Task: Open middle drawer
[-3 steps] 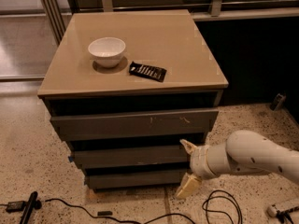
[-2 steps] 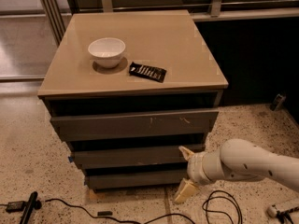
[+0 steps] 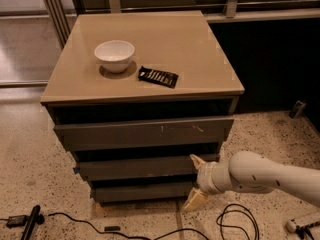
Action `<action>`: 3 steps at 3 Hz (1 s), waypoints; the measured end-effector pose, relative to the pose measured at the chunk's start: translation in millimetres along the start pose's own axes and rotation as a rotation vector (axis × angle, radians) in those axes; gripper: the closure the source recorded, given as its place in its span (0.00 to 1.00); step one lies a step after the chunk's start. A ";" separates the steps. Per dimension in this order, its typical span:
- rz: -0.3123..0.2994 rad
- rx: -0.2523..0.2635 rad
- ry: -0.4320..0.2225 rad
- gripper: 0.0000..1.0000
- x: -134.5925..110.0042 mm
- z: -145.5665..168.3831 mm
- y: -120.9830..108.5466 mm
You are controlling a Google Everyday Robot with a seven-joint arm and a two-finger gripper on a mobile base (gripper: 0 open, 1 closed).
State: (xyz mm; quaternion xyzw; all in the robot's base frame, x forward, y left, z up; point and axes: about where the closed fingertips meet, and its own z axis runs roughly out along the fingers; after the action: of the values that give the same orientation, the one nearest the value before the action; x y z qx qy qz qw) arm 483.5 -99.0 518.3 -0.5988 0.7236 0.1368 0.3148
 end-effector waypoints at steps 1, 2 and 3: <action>-0.029 -0.007 -0.005 0.00 -4.1 8.2 -2.8; -0.071 -0.008 -0.002 0.00 -4.3 28.3 -19.2; -0.104 -0.024 -0.003 0.00 -0.3 61.9 -40.7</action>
Offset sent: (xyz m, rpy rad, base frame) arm 0.0721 0.0301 -0.0369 -0.0443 -0.0766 0.1131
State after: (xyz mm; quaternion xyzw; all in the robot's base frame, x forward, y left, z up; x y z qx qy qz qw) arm 540.3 -73.1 478.4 -0.6392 0.6892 0.1297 0.3156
